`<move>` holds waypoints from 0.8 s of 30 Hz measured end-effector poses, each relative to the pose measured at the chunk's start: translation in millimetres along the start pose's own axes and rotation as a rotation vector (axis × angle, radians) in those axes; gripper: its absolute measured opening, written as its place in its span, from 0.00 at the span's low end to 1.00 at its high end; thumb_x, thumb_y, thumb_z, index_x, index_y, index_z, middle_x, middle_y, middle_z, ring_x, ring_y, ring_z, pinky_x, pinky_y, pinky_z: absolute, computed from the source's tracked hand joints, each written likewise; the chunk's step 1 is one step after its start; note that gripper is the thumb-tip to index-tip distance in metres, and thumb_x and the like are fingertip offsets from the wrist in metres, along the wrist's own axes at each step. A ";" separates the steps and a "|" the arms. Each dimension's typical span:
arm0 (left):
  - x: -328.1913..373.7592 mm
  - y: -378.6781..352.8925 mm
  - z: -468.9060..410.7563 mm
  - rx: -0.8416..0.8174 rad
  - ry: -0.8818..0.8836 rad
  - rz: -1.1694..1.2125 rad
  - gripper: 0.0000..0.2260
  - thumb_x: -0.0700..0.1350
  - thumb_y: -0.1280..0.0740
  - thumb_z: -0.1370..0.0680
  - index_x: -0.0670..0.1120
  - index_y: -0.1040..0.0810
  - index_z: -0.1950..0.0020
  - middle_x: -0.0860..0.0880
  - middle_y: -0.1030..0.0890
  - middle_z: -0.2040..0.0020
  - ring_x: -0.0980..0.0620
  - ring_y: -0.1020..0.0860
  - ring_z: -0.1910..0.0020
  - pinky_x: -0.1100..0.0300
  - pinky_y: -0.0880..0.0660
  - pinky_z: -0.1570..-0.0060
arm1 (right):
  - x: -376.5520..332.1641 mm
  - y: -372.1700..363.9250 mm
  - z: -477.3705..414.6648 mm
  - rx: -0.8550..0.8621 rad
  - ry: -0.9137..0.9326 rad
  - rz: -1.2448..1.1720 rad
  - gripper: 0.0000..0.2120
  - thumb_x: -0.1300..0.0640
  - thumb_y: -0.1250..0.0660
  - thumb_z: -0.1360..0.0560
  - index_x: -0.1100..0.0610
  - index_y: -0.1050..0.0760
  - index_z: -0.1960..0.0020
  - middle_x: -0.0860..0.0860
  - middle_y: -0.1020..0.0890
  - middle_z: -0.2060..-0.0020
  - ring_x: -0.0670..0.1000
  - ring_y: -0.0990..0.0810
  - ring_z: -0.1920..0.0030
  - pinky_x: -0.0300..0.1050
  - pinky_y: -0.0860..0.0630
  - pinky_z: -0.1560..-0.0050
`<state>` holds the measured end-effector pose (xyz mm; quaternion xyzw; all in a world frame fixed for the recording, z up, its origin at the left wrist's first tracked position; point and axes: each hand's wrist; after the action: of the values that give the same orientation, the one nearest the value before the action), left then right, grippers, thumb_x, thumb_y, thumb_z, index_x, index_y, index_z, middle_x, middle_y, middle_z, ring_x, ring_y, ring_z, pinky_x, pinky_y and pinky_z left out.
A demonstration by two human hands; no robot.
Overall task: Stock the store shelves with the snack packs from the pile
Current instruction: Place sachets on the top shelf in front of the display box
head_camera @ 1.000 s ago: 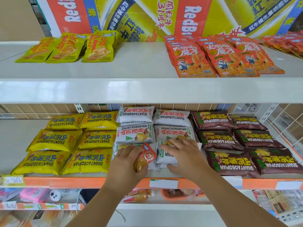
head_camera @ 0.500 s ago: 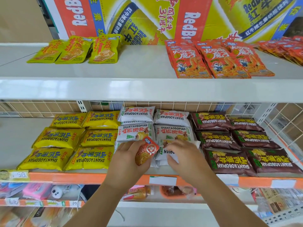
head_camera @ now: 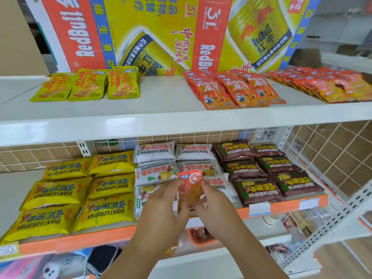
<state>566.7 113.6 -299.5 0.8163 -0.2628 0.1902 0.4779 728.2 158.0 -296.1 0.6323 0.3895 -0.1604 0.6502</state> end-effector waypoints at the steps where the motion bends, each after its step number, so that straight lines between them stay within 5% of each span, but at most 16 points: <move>1: 2.1 4.6 3.3 -0.010 -0.012 0.006 0.23 0.45 0.28 0.26 0.56 0.25 0.31 0.55 0.18 0.42 0.57 0.26 0.49 0.67 0.31 0.54 | -5.6 0.3 3.2 0.023 -0.014 -0.001 0.13 0.51 0.35 0.24 0.40 0.28 0.41 0.40 0.21 0.53 0.42 0.23 0.53 0.40 0.25 0.54; 5: 9.5 25.9 14.3 -0.056 -0.055 0.033 0.23 0.49 0.33 0.26 0.56 0.25 0.30 0.58 0.18 0.42 0.59 0.23 0.47 0.72 0.33 0.49 | -30.8 -1.6 17.2 0.122 -0.043 0.010 0.23 0.46 0.28 0.31 0.41 0.29 0.37 0.41 0.20 0.50 0.43 0.22 0.49 0.40 0.24 0.51; 9: 18.7 39.1 21.2 -0.059 -0.146 0.050 0.22 0.48 0.32 0.27 0.56 0.24 0.33 0.59 0.16 0.49 0.60 0.25 0.52 0.72 0.35 0.56 | -44.3 -4.4 28.0 0.201 -0.061 0.050 0.29 0.47 0.28 0.32 0.41 0.32 0.33 0.41 0.21 0.49 0.44 0.21 0.47 0.42 0.23 0.48; 13: 24.7 52.7 17.9 -0.057 -0.176 0.044 0.22 0.55 0.37 0.25 0.60 0.26 0.31 0.60 0.17 0.45 0.60 0.23 0.48 0.68 0.30 0.53 | -57.9 7.4 43.5 0.289 -0.041 0.013 0.28 0.49 0.26 0.30 0.37 0.34 0.36 0.36 0.20 0.51 0.35 0.22 0.51 0.31 0.26 0.53; 16: 34.6 66.0 2.2 -0.010 -0.206 0.073 0.23 0.59 0.36 0.26 0.64 0.30 0.30 0.63 0.22 0.40 0.62 0.27 0.41 0.67 0.32 0.46 | -62.5 28.4 55.8 0.385 -0.048 0.023 0.30 0.46 0.24 0.30 0.37 0.35 0.34 0.35 0.20 0.48 0.38 0.22 0.48 0.36 0.24 0.50; 20: 63.0 86.1 -27.3 0.064 -0.300 0.089 0.24 0.59 0.37 0.27 0.56 0.25 0.31 0.57 0.21 0.39 0.57 0.28 0.39 0.63 0.32 0.42 | -64.5 68.2 73.3 0.507 -0.024 0.051 0.25 0.45 0.24 0.28 0.36 0.33 0.37 0.28 0.25 0.49 0.29 0.26 0.48 0.28 0.28 0.51; 24: 93.9 99.1 -59.4 0.095 -0.438 0.068 0.21 0.57 0.37 0.27 0.54 0.23 0.35 0.55 0.21 0.41 0.53 0.26 0.42 0.62 0.33 0.44 | -64.7 112.4 81.9 0.638 -0.011 0.091 0.30 0.44 0.25 0.28 0.41 0.31 0.30 0.36 0.20 0.43 0.38 0.22 0.45 0.41 0.23 0.44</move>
<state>576.8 102.5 -151.3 0.8504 -0.3784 0.0363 0.3637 790.1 78.9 -180.3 0.8202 0.2871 -0.2486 0.4278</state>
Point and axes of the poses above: each hand's wrist, its own z-axis away from the middle knuckle, its own y-axis out of the back of the hand, x = y × z
